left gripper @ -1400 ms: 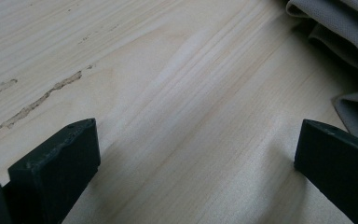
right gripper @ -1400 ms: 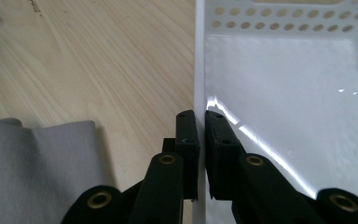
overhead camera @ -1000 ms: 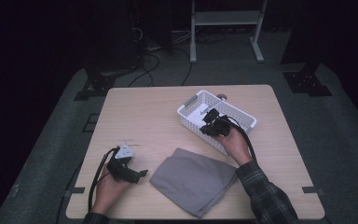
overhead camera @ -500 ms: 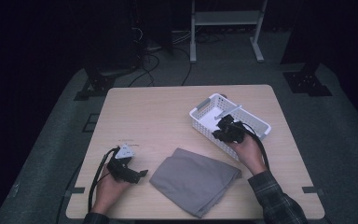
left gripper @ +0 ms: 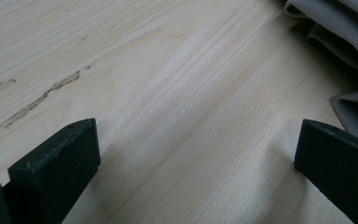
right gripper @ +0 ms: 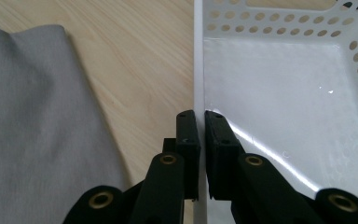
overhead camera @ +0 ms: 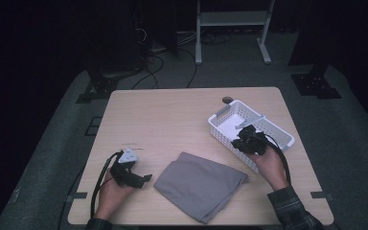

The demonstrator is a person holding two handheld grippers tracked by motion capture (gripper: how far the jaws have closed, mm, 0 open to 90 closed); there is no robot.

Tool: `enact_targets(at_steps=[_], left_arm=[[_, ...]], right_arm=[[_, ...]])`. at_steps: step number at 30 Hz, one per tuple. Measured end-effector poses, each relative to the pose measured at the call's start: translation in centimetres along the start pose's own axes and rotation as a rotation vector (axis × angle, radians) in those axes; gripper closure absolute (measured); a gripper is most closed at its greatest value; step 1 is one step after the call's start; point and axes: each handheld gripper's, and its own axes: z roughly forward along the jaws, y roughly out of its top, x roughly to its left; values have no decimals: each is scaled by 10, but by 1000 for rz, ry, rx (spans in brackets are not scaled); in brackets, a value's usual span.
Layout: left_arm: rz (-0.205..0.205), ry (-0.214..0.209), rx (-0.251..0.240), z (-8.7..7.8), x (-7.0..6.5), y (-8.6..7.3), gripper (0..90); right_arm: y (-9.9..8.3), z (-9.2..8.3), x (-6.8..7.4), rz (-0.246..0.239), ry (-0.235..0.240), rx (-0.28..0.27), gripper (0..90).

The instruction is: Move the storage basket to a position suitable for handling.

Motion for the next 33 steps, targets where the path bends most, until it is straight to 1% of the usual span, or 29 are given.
enact_targets(at_steps=[2, 3, 5, 8, 9, 14, 17, 18, 22, 23, 24, 26, 30, 31, 33], left_arm=[[0, 0, 0, 0, 0, 0, 0], [0, 0, 0, 0, 0, 0, 0], [0, 0, 0, 0, 0, 0, 0], [0, 0, 0, 0, 0, 0, 0], [0, 0, 0, 0, 0, 0, 0], [0, 0, 0, 0, 0, 0, 0], [0, 0, 0, 0, 0, 0, 0], [0, 0, 0, 0, 0, 0, 0], [0, 0, 0, 0, 0, 0, 0], [0, 0, 0, 0, 0, 0, 0], [0, 0, 0, 0, 0, 0, 0], [2, -3, 1, 0, 0, 0, 0], [2, -5, 0, 0, 0, 0, 0], [3, -5, 0, 0, 0, 0, 0], [3, -6, 0, 0, 0, 0, 0]], right_arm=[[-5, -3, 0, 11, -4, 3, 840], [-7, -4, 0, 6, -9, 1, 840], [-11, -7, 1, 11, -12, 9, 840], [-16, -11, 2, 15, -15, 8, 840], [-17, -11, 1, 9, -19, 5, 840], [-21, -13, -1, 38, 7, -9, 823], [-21, -13, -3, 43, 14, -26, 727], [-21, -13, -3, 47, 24, -26, 690], [-20, -15, -3, 57, 38, -50, 519], [-19, -16, -2, 66, 44, -53, 475], [-19, -16, -2, 61, 49, -59, 429], [-17, -16, -1, 67, 80, -69, 348], [-13, -17, 2, 78, 100, -85, 216], [-12, -17, 4, 77, 110, -83, 197], [-12, -17, 7, 63, 113, -86, 153]])
